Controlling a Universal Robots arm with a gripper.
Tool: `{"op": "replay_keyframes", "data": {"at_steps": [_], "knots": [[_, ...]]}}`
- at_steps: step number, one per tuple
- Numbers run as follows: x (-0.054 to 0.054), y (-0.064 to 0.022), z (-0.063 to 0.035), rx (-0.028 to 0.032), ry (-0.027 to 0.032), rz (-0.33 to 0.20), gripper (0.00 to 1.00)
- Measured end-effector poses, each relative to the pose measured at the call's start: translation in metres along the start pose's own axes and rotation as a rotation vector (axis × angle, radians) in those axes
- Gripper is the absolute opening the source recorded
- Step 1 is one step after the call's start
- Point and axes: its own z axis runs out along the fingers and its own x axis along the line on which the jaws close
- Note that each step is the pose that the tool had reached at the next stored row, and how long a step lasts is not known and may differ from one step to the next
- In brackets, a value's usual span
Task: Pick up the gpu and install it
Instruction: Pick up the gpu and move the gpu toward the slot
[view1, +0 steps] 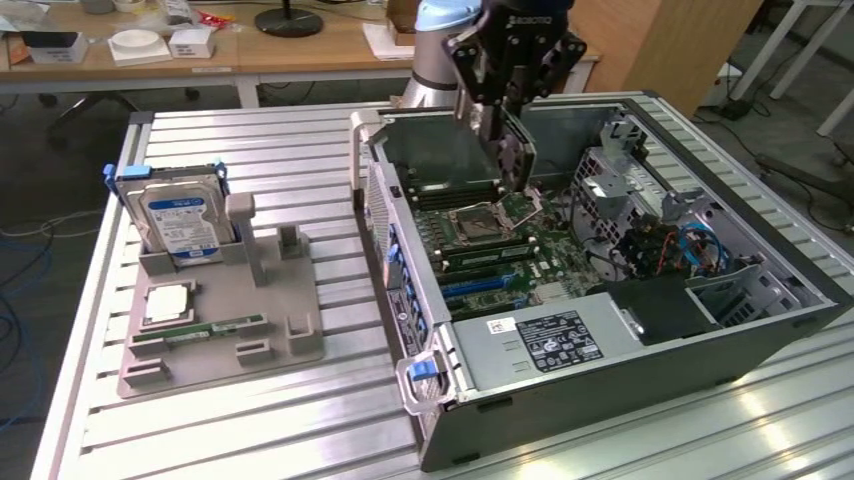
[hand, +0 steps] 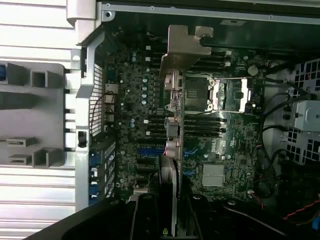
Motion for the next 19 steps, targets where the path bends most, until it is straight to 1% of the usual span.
{"op": "replay_keyframes", "data": {"at_steps": [9, 19], "knots": [[-0.036, -0.0009, 0.0014, -0.004, 0.0062, 0.0, 0.27], [-0.073, -0.0018, 0.0032, -0.0065, 0.0063, 0.0, 0.27]]}}
